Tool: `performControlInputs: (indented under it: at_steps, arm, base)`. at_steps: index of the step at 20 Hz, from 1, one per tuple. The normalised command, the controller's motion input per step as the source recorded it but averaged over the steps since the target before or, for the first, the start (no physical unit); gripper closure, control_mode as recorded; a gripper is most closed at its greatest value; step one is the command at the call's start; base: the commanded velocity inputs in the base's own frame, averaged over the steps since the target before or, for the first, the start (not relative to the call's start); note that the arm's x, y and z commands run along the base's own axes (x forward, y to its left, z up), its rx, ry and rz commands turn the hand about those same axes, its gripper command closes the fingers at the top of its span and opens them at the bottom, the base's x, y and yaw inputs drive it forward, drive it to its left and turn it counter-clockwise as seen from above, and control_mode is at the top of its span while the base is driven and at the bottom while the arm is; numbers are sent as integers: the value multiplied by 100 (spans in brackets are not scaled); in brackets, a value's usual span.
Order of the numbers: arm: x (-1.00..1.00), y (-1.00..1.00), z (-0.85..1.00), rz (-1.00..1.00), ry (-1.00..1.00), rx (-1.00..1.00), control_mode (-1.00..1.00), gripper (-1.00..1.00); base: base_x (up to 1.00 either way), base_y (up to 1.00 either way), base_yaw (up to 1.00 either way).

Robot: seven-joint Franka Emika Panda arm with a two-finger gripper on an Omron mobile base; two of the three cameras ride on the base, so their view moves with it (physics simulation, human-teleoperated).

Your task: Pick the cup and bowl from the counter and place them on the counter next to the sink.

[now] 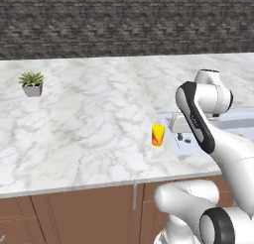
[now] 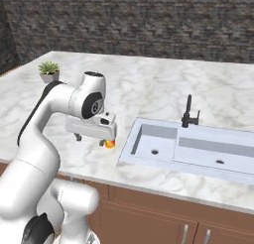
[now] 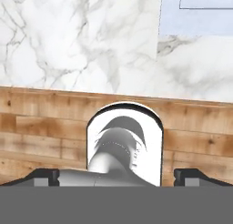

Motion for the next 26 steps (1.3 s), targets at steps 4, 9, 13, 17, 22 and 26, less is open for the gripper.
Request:
performControlInputs:
  at_steps: [4, 9, 13, 17, 22, 26]
  arm:
    - [0, 0, 0, 0, 0, 0, 100, -100]
    - [0, 0, 0, 0, 0, 0, 100, -100]
    - [0, 0, 0, 0, 0, 0, 100, -100]
    - [0, 0, 0, 0, 0, 0, 100, -100]
    - [0, 0, 0, 0, 0, 0, 100, -100]
    - [0, 0, 0, 0, 0, 0, 100, -100]
  base:
    - [-100, 10, 0]
    - [-46, 2, 16]
    - [-17, 6, 69]
    - [0, 21, 91]
    - [11, 21, 91]
    - [20, 21, 88]
